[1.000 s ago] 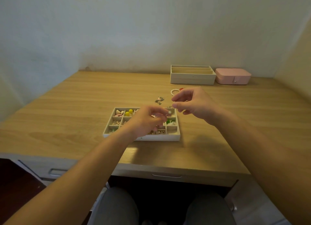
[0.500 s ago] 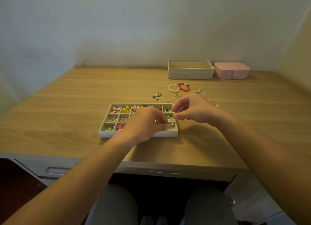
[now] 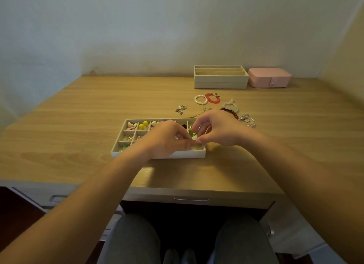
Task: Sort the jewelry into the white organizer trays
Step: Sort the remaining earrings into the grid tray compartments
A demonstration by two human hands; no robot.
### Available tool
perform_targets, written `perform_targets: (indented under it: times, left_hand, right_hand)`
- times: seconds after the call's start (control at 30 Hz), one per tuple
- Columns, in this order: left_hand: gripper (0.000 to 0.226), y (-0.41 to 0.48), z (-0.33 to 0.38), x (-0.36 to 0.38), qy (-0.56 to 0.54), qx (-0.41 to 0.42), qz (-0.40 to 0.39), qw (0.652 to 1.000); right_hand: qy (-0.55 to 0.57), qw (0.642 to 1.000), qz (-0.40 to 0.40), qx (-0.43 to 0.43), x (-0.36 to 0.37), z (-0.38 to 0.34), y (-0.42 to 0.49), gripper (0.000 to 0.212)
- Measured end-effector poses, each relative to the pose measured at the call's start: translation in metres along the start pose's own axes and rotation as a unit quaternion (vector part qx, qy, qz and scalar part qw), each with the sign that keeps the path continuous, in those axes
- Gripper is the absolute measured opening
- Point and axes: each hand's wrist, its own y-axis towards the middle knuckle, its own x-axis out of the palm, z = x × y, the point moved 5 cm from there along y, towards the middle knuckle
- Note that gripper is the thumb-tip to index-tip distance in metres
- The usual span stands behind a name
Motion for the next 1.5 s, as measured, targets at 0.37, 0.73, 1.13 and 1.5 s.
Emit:
perform_targets:
  times: [0.37,0.73,1.13,1.5]
  left_hand:
    - [0.02,-0.006,0.001,-0.004,-0.051,-0.041,-0.006,0.998]
    - [0.02,-0.009,-0.003,-0.005,-0.064,-0.061,0.001,0.996]
    - [0.022,-0.009,0.011,-0.002,0.003,-0.04,-0.008,0.999]
    - [0.023,-0.006,0.012,0.006,0.026,-0.029,-0.03,0.999]
  right_hand:
    - [-0.077,0.997,0.017,0.012,0.002,-0.012,0.001,0.023]
    - [-0.212,0.976,0.051,0.019,0.008,-0.032,-0.004,0.027]
    - [-0.092,0.995,0.041,0.005,-0.01,-0.021,-0.005,0.017]
    - [-0.091,0.996,-0.014,0.011,0.004,-0.016,-0.008,0.018]
